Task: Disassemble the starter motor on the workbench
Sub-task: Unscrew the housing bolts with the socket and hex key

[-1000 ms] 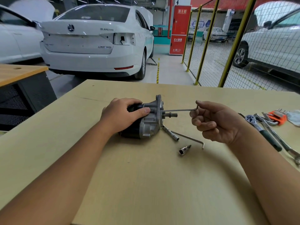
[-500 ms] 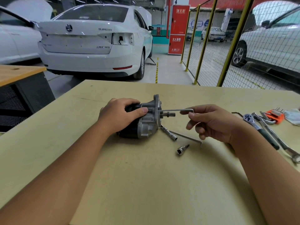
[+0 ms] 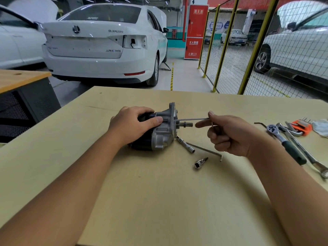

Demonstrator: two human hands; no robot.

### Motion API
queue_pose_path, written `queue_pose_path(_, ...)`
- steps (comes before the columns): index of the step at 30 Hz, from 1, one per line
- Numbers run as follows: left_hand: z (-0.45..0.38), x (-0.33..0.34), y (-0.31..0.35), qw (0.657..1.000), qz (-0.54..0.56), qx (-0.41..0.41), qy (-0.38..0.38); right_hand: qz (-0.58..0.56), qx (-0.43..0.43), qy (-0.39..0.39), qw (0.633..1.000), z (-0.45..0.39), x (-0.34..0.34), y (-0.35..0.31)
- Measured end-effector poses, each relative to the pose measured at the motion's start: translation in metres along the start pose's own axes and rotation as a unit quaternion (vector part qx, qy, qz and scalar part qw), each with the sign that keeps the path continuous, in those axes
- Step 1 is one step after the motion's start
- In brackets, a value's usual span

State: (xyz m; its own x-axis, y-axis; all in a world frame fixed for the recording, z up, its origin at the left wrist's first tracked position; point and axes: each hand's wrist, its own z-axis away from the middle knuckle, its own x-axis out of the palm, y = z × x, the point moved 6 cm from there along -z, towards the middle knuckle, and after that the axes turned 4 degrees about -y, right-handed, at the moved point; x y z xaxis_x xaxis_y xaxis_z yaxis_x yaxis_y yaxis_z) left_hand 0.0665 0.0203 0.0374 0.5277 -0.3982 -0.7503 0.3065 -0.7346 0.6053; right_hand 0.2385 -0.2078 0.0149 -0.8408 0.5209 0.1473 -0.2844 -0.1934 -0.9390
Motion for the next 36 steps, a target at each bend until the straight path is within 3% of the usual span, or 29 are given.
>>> queue_pose_path(14, 0.000, 0.000, 0.001, 1.000, 0.003, 0.004, -0.003, -0.018, -0.019, -0.036, 0.999, -0.003, -0.002, -0.001)
queue_pose_path(21, 0.000, -0.001, 0.000, 1.000, 0.004, 0.004, 0.000, 0.062, -0.144, -0.027, 0.987, -0.002, -0.011, -0.015)
queue_pose_path(25, 0.000, 0.000, 0.000, 1.000, 0.014, 0.004, -0.001, 0.136, -0.258, 0.013, 0.956, 0.003, -0.008, -0.028)
queue_pose_path(28, 0.000, 0.000, 0.000, 1.000, 0.015, 0.004, -0.002, 0.228, -0.343, 0.058, 0.909, 0.010, -0.003, -0.038)
queue_pose_path(32, 0.000, -0.001, 0.000, 1.000, 0.013, 0.003, 0.002, 0.286, -0.398, 0.100, 0.866, 0.016, 0.002, -0.042)
queue_pose_path(36, 0.000, -0.001, -0.001, 1.000, 0.009, 0.000, 0.003, 0.191, -0.351, 0.110, 0.910, 0.012, -0.001, -0.037)
